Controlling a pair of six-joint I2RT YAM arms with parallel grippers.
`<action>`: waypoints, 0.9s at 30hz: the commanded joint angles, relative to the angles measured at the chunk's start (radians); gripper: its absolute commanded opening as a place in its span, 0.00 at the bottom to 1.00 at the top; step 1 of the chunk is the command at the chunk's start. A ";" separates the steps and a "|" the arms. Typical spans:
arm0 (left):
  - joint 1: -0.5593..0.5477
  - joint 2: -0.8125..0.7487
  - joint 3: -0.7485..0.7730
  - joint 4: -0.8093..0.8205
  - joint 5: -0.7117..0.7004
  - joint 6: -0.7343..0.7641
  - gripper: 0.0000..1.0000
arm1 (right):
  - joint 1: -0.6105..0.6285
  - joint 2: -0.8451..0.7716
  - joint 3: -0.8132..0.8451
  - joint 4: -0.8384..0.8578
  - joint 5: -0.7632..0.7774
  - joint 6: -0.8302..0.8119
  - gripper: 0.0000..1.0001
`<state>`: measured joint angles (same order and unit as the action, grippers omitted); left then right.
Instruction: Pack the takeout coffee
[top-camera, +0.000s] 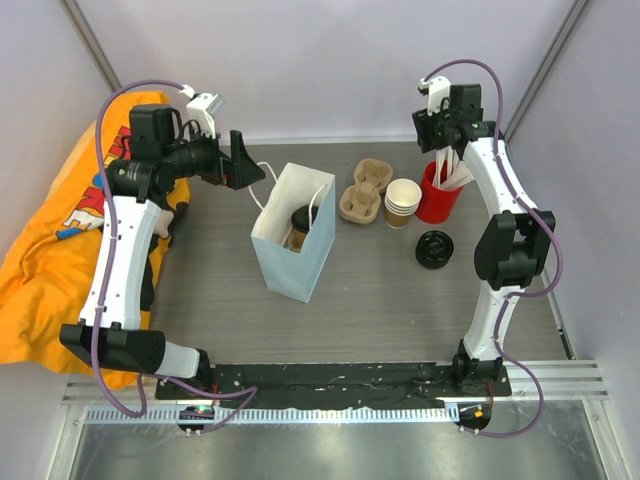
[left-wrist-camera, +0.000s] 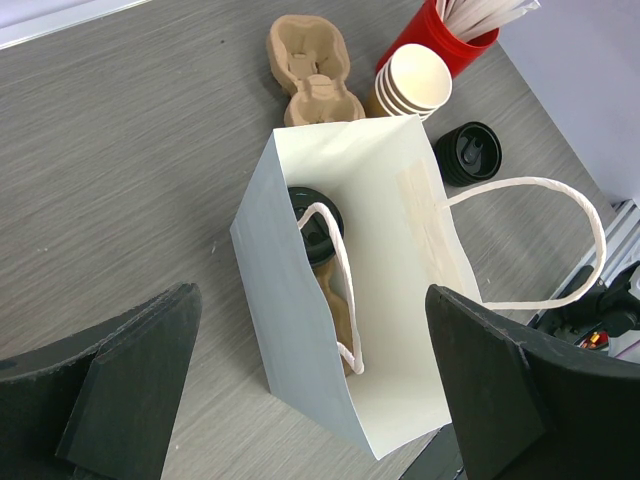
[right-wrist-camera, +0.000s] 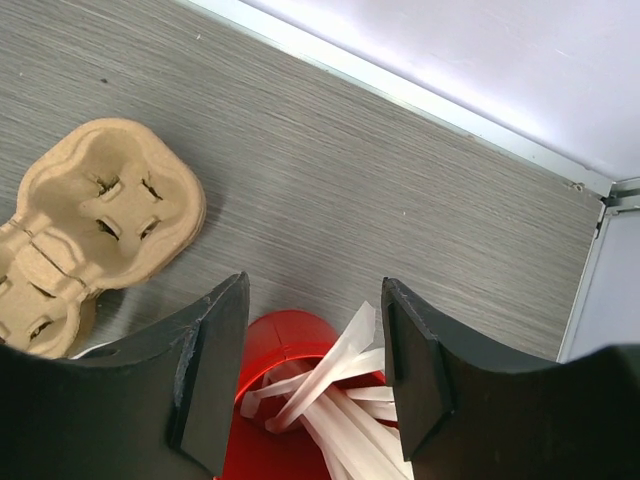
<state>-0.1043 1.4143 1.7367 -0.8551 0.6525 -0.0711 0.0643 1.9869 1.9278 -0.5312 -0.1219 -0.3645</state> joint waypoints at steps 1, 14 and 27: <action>0.005 0.000 0.000 0.044 0.025 -0.006 1.00 | -0.001 -0.005 0.007 0.024 0.024 -0.013 0.59; 0.006 0.000 -0.003 0.045 0.029 -0.007 1.00 | 0.002 0.006 0.007 -0.041 0.057 -0.048 0.43; 0.006 -0.002 -0.006 0.047 0.029 -0.009 1.00 | 0.000 -0.011 0.003 -0.052 0.064 -0.063 0.15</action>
<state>-0.1040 1.4143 1.7309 -0.8490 0.6567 -0.0715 0.0643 2.0018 1.9278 -0.5846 -0.0700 -0.4160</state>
